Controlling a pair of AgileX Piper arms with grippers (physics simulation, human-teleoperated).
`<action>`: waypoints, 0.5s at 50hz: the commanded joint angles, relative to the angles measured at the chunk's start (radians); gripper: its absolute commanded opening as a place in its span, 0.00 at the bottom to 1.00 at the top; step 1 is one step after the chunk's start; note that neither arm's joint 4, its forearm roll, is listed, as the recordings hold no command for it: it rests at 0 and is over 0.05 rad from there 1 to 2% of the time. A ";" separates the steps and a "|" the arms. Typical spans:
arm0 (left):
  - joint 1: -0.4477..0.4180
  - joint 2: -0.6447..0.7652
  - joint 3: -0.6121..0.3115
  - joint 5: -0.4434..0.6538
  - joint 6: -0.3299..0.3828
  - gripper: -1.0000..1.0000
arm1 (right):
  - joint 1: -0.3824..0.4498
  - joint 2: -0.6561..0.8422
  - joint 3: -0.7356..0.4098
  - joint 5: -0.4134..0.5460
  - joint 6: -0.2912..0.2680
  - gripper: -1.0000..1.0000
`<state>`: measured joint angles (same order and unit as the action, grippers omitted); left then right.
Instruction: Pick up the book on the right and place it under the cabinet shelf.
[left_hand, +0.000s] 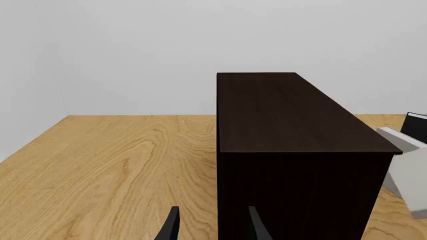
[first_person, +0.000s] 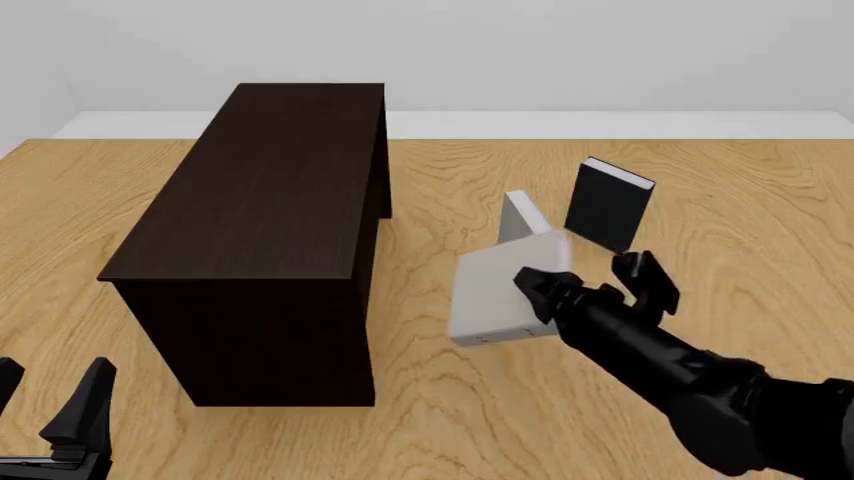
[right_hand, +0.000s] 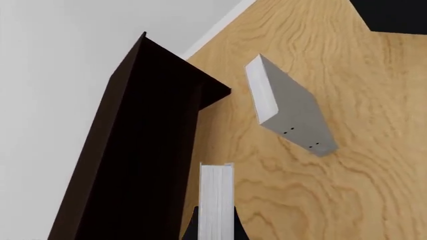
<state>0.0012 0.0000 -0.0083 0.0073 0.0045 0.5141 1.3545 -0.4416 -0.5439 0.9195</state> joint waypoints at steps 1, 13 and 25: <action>0.000 0.002 0.002 -0.003 -0.002 1.00 | 0.018 0.049 -0.005 -0.158 0.009 0.00; 0.000 0.002 0.001 -0.001 -0.002 1.00 | 0.050 0.145 -0.030 -0.267 0.044 0.00; 0.001 0.002 0.002 -0.002 -0.002 1.00 | 0.062 0.260 -0.072 -0.359 0.067 0.00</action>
<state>0.0013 0.0000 -0.0091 0.0088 0.0047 0.5775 1.5978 -0.4930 -0.7932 0.9940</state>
